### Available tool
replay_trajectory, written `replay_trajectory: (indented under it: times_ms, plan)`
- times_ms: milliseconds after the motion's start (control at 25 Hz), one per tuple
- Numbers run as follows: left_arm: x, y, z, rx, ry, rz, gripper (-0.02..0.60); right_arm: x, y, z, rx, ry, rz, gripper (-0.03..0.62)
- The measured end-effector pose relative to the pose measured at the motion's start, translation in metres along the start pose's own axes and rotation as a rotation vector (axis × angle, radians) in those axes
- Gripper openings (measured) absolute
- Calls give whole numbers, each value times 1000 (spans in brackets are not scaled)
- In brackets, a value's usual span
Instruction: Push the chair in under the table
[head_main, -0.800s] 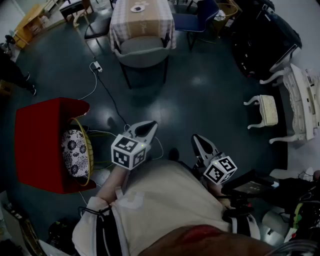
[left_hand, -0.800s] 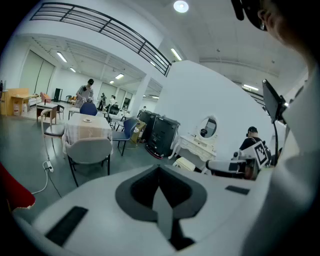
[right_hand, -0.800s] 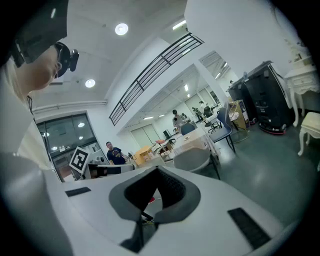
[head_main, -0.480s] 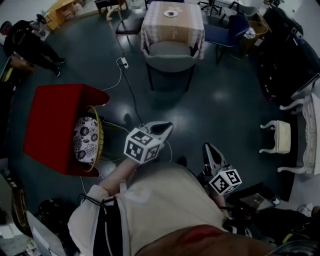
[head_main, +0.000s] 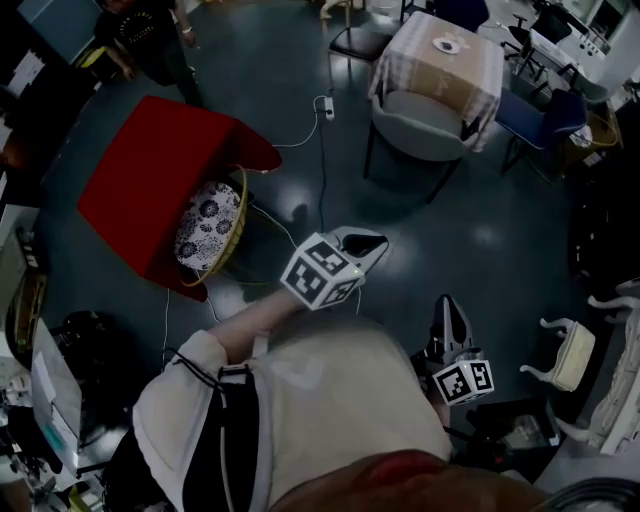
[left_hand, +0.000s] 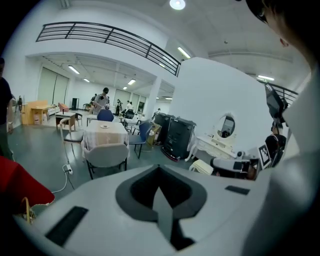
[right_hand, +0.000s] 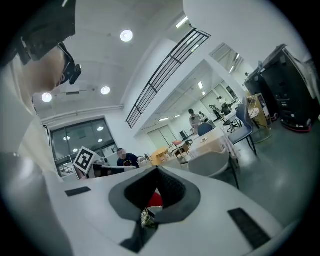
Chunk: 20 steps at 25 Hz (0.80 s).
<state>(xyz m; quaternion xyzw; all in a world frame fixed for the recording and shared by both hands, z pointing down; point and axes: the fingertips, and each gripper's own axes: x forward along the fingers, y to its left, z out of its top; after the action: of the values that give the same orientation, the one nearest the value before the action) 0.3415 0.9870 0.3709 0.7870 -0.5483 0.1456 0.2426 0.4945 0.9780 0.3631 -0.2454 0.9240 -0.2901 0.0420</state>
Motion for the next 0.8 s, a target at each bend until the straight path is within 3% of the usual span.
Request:
replay_trajectory:
  times_ms: [200, 320, 520, 720, 800]
  plan:
    - [2, 4, -4, -4, -4, 55, 8, 7, -9, 0, 4, 45, 42, 11]
    - [6, 5, -4, 0, -20, 91, 8, 13, -7, -4, -45, 81, 92, 11]
    - [15, 0, 1, -46, -39, 108, 8, 18, -7, 3, -161, 126, 160, 11]
    - [14, -10, -3, -44, -34, 105, 8, 18, 11, 4, -172, 132, 273, 10]
    - [14, -12, -1, -44, -40, 124, 8, 19, 11, 5, -197, 131, 281, 10]
